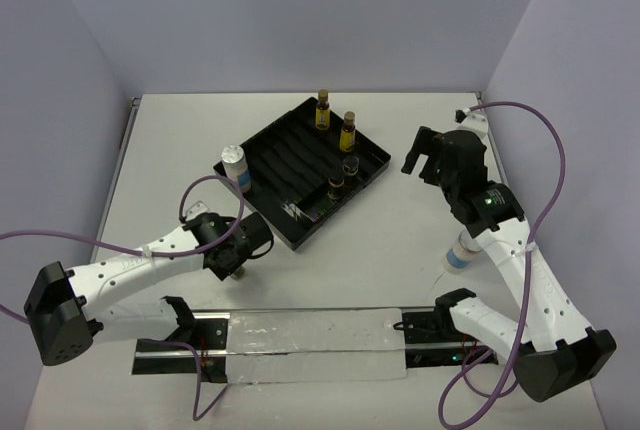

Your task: Organize the condiment bottles

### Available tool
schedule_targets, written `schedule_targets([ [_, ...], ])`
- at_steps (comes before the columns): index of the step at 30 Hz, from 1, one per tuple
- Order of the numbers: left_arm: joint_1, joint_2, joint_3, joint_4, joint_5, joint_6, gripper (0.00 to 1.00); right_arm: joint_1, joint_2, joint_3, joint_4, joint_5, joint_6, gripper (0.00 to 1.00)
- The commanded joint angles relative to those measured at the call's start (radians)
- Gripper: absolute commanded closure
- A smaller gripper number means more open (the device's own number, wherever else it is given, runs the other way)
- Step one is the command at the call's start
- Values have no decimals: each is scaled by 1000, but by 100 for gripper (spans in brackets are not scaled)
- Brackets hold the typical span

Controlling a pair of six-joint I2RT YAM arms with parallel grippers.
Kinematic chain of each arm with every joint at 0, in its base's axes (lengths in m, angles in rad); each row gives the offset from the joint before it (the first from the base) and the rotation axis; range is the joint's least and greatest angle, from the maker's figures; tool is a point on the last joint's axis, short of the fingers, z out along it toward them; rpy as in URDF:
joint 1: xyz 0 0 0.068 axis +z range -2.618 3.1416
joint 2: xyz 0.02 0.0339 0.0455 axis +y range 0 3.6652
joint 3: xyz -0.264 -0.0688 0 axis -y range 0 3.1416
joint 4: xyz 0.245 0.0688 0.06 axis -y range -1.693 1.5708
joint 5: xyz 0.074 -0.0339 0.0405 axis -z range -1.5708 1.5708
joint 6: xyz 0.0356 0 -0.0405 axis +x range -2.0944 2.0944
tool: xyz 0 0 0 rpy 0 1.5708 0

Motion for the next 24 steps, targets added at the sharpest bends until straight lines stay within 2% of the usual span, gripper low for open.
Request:
schedule_targets([
  [1, 2, -13, 2, 11, -6, 13, 74, -4, 2, -1, 44, -4, 7, 0],
  [2, 2, -12, 15, 24, -14, 54, 84, -4, 1, -1, 45, -4, 7, 0],
  [3, 2, -8, 28, 46, -22, 98, 89, -3, 0, -1, 44, -3, 7, 0],
  [6, 2, 27, 94, 99, -42, 256, 90, -3, -6, 0, 41, 2, 7, 0],
  [9, -1, 129, 254, 123, -77, 443, 90, -5, -16, 0, 37, 11, 8, 0],
  [10, -4, 145, 280, 122, -84, 464, 90, -5, -18, 1, 35, 13, 7, 0],
  [11, -15, 213, 397, 115, -113, 552, 90, -5, -24, 4, 31, 22, 7, 0],
  [12, -15, 215, 401, 116, -114, 555, 90, -5, -24, 4, 30, 22, 5, 0],
  [15, -23, 338, 631, 177, -128, 740, 90, -6, -39, 9, 19, 44, 1, 0],
  [21, -20, 525, 858, 257, -75, 904, 90, -6, -52, 10, 5, 73, -1, 0],
  [24, -20, 623, 907, 278, -39, 936, 90, -6, -65, 6, 2, 96, -2, 0],
])
